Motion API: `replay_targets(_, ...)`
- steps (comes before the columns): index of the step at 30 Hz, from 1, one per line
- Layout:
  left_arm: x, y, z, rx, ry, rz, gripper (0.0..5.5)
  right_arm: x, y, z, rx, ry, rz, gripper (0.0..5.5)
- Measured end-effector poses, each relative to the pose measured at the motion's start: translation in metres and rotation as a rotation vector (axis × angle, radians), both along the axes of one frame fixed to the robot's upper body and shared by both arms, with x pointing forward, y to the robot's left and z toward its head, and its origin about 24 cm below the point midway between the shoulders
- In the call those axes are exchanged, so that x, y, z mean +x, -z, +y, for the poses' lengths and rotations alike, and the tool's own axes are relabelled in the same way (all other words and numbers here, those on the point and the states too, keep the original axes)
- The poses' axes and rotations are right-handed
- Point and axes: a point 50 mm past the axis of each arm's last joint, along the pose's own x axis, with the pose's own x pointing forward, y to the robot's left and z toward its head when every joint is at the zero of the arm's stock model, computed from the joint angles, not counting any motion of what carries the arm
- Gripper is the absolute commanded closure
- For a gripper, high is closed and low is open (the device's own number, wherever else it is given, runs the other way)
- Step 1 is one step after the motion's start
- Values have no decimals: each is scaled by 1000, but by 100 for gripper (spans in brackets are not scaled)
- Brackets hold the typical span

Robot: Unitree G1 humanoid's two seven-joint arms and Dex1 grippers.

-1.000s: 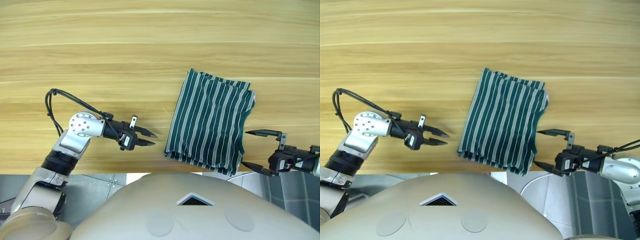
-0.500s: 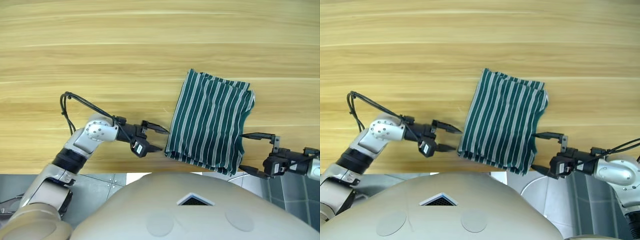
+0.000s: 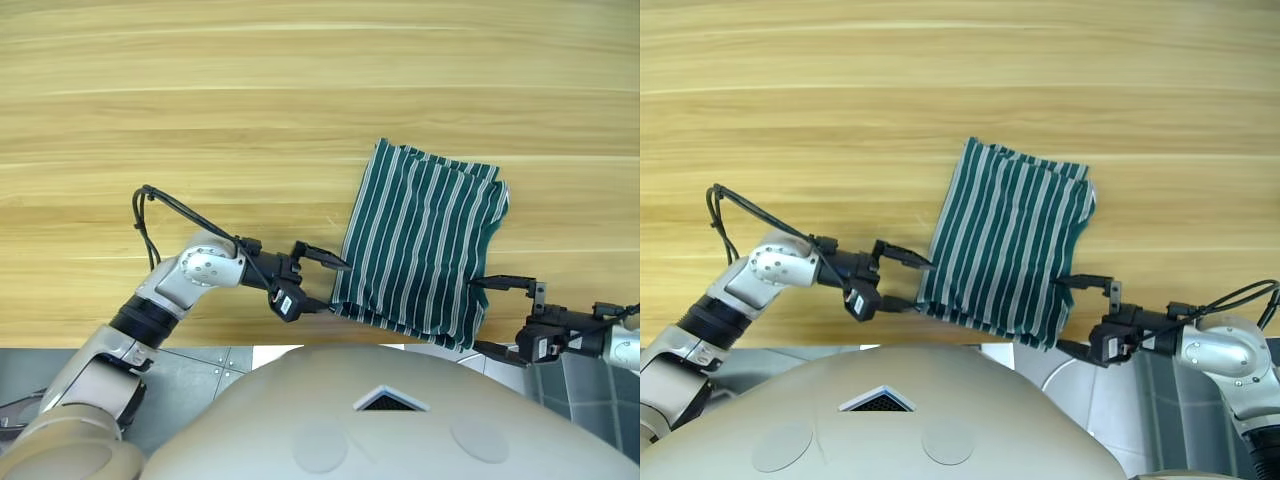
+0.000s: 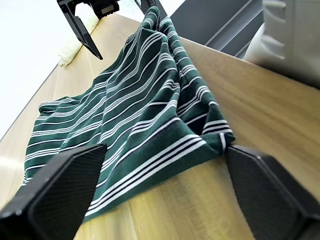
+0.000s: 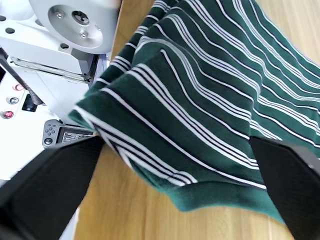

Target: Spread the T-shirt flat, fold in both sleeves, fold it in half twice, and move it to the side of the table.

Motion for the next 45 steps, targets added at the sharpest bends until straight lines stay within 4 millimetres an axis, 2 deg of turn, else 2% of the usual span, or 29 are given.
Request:
replay_targets(19,-6,8,1,39,32,34,441,-7,3,7,35,-36,8,380)
replay_targets(27,-6,8,0,37,33,36,540,-7,5,10,53,-48,14,514)
replay_targets(29,-6,8,0,35,32,37,542,-7,5,11,55,-51,13,544)
replay_targets(35,-5,1,2,0,13,72,543,0,5,13,63,-60,-5,549)
replay_targets(41,-13,-6,9,-8,20,133,543,7,1,12,137,-20,-10,550)
replay_targets(45,-16,-20,15,-54,5,184,543,12,2,5,142,-18,22,550)
